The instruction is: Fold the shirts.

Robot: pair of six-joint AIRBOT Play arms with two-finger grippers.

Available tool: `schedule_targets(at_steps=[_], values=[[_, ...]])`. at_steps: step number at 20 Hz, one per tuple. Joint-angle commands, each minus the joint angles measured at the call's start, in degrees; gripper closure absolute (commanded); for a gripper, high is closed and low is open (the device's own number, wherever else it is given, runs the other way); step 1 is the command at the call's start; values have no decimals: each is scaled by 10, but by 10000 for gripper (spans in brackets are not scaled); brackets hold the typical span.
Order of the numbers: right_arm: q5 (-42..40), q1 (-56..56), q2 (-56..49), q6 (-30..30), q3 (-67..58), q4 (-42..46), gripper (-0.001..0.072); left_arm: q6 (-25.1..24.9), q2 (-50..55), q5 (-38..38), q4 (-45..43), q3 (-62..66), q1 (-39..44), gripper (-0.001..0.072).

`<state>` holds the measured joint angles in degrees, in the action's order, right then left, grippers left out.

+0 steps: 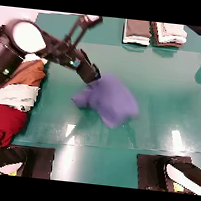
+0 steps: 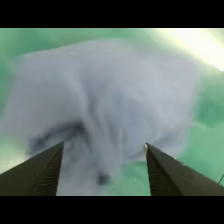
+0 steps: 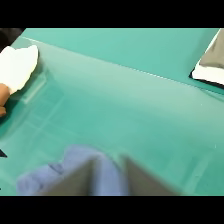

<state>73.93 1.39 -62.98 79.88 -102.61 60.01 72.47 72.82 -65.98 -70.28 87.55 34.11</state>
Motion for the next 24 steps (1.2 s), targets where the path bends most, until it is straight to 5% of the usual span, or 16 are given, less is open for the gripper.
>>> schedule_targets(at_steps=[1, 8, 17, 20, 21, 24], values=[[24, 0, 0, 2, -1, 1, 320, 32, -10, 0, -30, -37, -17, 118], [74, 0, 2, 2, 27, 0, 329, 81, 3, 57, 25, -181, -182, 117], [40, -1, 2, 2, 187, 2, 330, 69, 137, 102, 78, -262, -127, 120], [61, -25, 3, 2, 236, 2, 330, 70, 133, 107, 60, -247, -128, 619], [68, -38, 7, 2, 265, 3, 330, 70, 129, 103, 51, -234, -133, 679], [71, -88, 37, 2, 395, 43, 330, 70, 111, 101, 43, -187, -159, 680]])
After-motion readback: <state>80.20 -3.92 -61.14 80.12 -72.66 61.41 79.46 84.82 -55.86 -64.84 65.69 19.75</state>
